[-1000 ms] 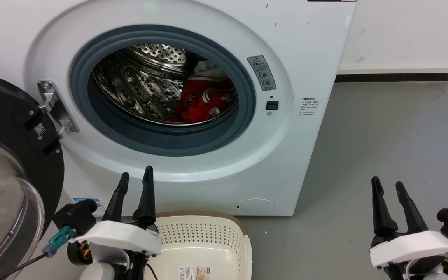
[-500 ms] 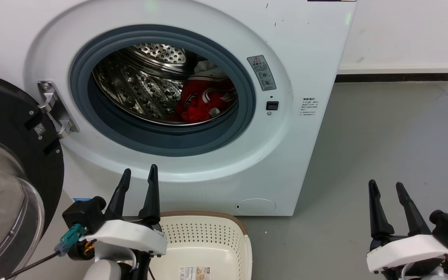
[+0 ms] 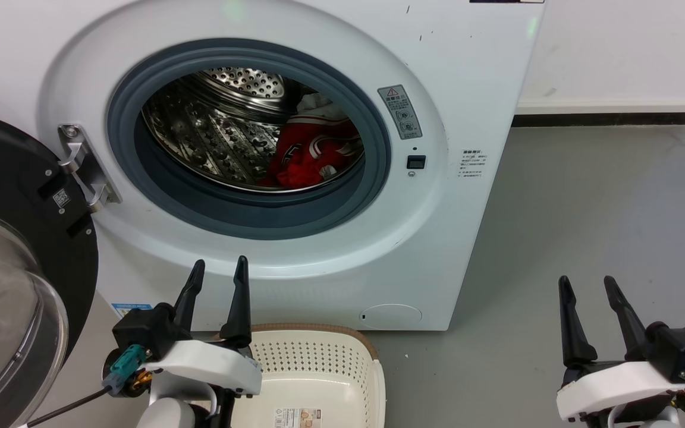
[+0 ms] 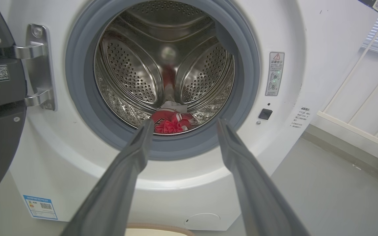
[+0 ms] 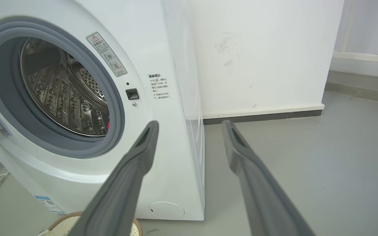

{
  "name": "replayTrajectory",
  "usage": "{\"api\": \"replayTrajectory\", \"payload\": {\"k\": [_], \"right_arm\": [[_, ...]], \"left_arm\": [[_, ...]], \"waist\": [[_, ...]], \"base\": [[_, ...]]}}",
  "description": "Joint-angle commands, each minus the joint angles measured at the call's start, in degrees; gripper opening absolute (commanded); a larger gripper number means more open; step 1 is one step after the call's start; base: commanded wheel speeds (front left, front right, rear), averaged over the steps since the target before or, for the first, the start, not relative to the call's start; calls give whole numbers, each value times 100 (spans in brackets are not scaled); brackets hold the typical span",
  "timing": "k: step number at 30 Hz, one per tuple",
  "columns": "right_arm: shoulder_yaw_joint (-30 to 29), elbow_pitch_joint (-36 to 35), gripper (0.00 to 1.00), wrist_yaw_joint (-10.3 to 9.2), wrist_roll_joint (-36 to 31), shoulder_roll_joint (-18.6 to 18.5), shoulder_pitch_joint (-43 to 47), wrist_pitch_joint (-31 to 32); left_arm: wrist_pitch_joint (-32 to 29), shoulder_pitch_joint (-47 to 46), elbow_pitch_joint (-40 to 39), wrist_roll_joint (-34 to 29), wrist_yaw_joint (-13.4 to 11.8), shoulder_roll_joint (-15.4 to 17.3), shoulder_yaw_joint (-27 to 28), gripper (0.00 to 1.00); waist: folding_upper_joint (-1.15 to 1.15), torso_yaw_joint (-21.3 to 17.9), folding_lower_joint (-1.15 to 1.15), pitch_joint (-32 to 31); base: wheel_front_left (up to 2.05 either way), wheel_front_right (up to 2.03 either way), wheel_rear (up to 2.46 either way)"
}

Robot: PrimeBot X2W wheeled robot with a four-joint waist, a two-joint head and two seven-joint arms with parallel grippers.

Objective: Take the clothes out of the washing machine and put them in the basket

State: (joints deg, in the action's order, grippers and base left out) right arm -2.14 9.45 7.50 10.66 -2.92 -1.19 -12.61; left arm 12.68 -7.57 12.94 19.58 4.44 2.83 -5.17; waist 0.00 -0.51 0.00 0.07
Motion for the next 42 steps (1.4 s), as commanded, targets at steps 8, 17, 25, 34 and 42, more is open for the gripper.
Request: {"api": "replayTrajectory", "payload": {"k": [8, 17, 25, 34, 42], "right_arm": [[-3, -33, 100, -2, -483, 5, 30, -115], [-27, 12, 100, -2, -885, 7, 59, -154], [-68, 89, 100, -3, -1130, 7, 63, -135], [-83, 156, 100, -3, -1149, 7, 39, -67], [-120, 190, 100, -3, -1155, 7, 32, -40]], "left_arm": [[126, -119, 95, -385, -81, 8, -35, 100], [222, -111, 157, -776, -109, 7, -88, 100], [260, -96, 186, -951, -145, 7, -112, 100], [259, -89, 200, -955, -219, 7, -110, 100], [259, -79, 224, -1052, -258, 7, -34, 100]], "waist": [[0, -7, 0, -7], [0, 2, 0, -13], [0, 0, 0, -17], [0, 9, 0, -9], [0, 24, 0, 1]], "base": [[0, 0, 0], [0, 0, 0], [0, 0, 0], [0, 0, 0], [0, 0, 0]]}}
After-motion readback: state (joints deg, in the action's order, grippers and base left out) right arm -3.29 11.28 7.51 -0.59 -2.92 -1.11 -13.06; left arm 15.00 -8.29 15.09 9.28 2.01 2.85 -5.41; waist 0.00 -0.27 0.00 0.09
